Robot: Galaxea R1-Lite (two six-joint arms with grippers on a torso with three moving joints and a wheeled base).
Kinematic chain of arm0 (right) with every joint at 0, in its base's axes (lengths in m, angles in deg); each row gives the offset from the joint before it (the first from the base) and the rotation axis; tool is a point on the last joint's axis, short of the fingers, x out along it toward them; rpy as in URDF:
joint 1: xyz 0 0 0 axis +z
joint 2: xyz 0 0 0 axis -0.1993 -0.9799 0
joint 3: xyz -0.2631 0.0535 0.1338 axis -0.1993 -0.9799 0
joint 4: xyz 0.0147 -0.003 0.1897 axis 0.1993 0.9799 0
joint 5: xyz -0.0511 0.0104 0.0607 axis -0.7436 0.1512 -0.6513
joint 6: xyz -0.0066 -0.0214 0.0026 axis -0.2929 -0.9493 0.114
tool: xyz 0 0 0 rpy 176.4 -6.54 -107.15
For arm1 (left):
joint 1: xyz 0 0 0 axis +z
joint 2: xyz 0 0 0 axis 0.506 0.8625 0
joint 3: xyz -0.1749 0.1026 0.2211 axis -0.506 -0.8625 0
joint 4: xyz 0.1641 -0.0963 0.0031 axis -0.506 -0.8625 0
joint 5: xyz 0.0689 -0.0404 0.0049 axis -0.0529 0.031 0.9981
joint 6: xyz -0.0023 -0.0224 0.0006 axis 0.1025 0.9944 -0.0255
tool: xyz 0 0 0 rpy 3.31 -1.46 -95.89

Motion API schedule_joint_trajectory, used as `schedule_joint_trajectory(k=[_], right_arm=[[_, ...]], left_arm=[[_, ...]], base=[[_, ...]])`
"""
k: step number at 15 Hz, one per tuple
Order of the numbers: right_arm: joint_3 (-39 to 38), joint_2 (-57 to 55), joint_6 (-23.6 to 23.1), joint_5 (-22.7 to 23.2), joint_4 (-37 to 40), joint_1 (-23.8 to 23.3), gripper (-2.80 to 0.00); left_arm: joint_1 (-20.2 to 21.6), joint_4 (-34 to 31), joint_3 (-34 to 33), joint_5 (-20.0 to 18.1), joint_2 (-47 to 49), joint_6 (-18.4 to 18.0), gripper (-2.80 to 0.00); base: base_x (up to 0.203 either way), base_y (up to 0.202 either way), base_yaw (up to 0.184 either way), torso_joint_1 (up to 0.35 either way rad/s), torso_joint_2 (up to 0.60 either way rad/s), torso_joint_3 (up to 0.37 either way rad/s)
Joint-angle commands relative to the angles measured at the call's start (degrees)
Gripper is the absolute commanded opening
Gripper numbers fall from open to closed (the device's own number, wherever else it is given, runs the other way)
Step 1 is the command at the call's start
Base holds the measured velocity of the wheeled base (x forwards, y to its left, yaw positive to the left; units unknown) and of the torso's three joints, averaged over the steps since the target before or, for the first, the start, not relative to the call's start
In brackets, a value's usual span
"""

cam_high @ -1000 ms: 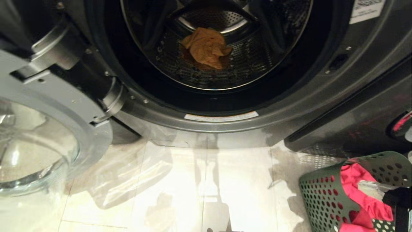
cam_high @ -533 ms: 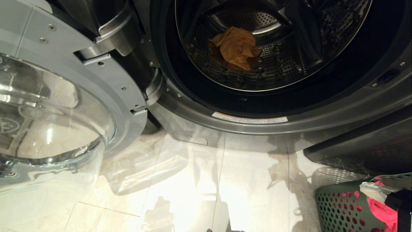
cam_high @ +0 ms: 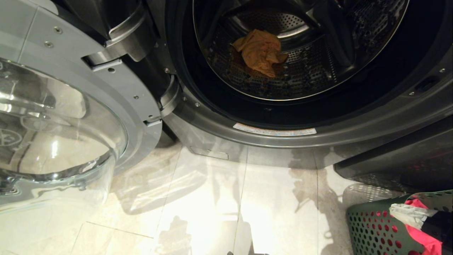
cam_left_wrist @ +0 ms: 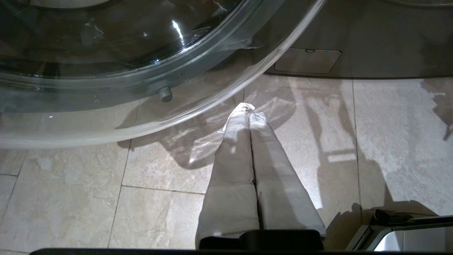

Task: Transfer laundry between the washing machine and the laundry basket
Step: Pick a cloth and place it into the basket

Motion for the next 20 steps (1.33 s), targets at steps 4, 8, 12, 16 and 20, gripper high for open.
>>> schedule_joint_trajectory(k=[4, 8, 12, 16, 20], right_arm=[[-1.0, 0.1, -0.9, 0.1, -0.3, 0.1, -2.8], [-1.8, 0.7, -1.0, 0.1, -0.4, 0.1, -2.8], [-2.2, 0.7, -1.0, 0.1, -0.4, 0.1, -2.8], [-2.2, 0.7, -1.0, 0.1, -0.4, 0.1, -2.8], [-2.3, 0.7, -1.0, 0.1, -0.4, 0.1, -2.8]], left_arm=[[0.0, 0.1, -2.3, 0.0, 0.0, 0.0, -2.8], [0.0, 0.1, -2.3, 0.0, 0.0, 0.1, -2.8], [0.0, 0.1, -2.3, 0.0, 0.0, 0.1, -2.8], [0.0, 0.1, -2.3, 0.0, 0.0, 0.1, -2.8], [0.0, 0.1, -2.3, 0.0, 0.0, 0.1, -2.8]], base=[[0.0, 0.0, 0.0, 0.0, 0.0, 0.0], [0.0, 0.0, 0.0, 0.0, 0.0, 0.0], [0.0, 0.0, 0.0, 0.0, 0.0, 0.0], [0.0, 0.0, 0.0, 0.0, 0.0, 0.0], [0.071, 0.0, 0.0, 0.004, 0.0, 0.002]])
